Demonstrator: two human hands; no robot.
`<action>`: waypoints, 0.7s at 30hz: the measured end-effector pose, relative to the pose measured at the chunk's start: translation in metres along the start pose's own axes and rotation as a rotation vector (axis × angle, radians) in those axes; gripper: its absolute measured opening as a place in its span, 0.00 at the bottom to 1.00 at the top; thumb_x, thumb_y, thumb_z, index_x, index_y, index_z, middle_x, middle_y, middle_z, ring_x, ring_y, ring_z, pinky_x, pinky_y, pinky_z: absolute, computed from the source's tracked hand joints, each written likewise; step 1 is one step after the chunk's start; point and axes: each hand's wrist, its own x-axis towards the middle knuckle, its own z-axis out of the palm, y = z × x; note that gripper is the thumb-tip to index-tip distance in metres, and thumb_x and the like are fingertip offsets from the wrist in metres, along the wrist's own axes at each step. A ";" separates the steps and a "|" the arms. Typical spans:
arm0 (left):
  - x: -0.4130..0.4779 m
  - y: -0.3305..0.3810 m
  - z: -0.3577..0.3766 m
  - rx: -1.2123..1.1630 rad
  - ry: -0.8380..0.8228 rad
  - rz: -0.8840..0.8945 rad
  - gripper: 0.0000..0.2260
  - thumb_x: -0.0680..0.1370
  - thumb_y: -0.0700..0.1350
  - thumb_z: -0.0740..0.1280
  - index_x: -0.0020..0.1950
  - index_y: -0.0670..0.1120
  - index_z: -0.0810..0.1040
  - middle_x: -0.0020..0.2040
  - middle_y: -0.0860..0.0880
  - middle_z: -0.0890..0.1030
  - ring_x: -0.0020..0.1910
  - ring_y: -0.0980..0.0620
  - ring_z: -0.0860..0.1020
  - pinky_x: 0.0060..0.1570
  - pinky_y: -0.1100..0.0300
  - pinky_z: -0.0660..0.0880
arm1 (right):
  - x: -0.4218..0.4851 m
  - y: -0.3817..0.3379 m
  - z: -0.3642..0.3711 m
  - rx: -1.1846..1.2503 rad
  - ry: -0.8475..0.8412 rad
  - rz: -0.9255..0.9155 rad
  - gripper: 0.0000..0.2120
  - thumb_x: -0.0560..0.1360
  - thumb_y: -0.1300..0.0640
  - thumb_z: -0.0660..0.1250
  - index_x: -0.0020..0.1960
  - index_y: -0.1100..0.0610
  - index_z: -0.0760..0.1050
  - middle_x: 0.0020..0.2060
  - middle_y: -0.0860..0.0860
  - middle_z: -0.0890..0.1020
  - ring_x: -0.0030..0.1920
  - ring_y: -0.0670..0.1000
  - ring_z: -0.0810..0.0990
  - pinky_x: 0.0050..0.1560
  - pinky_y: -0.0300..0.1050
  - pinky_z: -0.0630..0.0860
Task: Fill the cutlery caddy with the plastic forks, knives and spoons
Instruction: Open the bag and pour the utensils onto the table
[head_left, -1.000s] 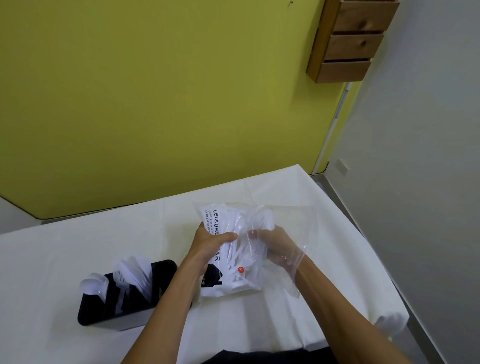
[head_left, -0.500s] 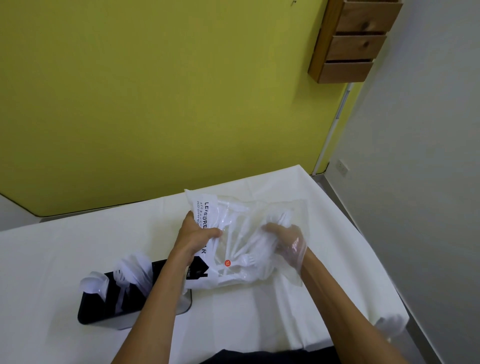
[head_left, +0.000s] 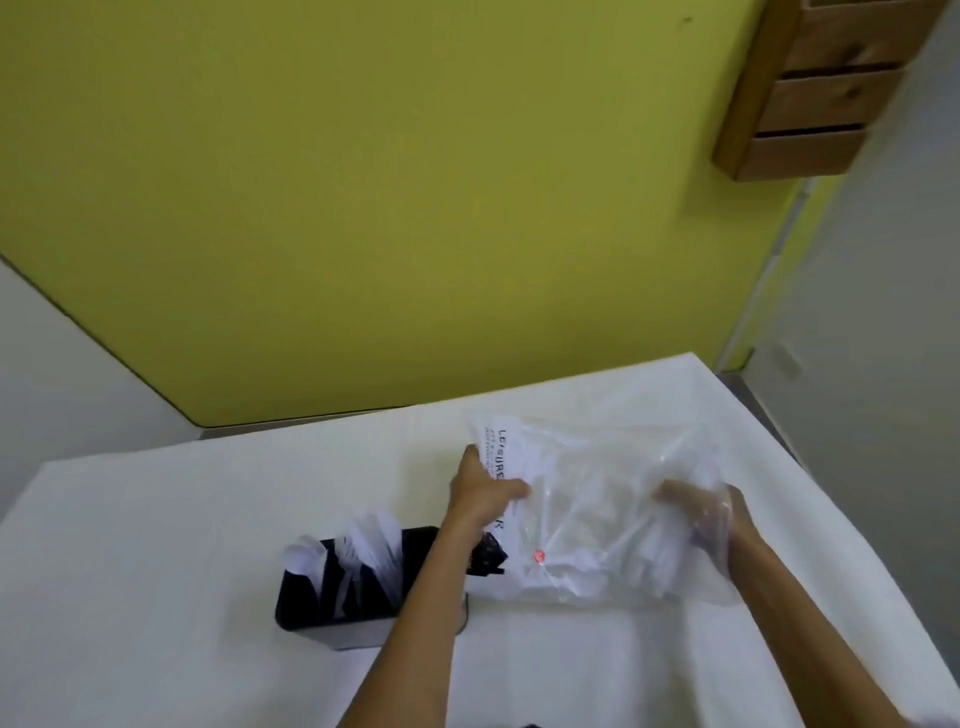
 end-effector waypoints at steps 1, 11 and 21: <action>-0.001 0.002 -0.003 0.010 0.007 -0.007 0.25 0.66 0.39 0.79 0.59 0.46 0.72 0.54 0.47 0.83 0.49 0.47 0.82 0.42 0.58 0.79 | -0.006 -0.008 -0.003 0.028 -0.029 -0.014 0.16 0.73 0.59 0.71 0.59 0.64 0.77 0.53 0.62 0.82 0.50 0.62 0.83 0.51 0.60 0.81; 0.003 0.000 0.012 0.014 0.077 -0.020 0.20 0.70 0.38 0.76 0.57 0.44 0.70 0.49 0.49 0.80 0.45 0.49 0.79 0.34 0.60 0.74 | -0.013 -0.024 -0.015 -0.051 0.062 -0.016 0.07 0.79 0.60 0.64 0.53 0.62 0.76 0.48 0.61 0.80 0.45 0.59 0.80 0.52 0.56 0.78; 0.000 0.003 0.006 0.027 0.149 -0.025 0.17 0.71 0.36 0.72 0.55 0.44 0.68 0.46 0.49 0.78 0.39 0.51 0.76 0.32 0.60 0.71 | -0.016 -0.033 -0.030 -0.292 0.411 -0.033 0.23 0.67 0.54 0.72 0.58 0.61 0.71 0.46 0.57 0.79 0.44 0.58 0.78 0.40 0.45 0.73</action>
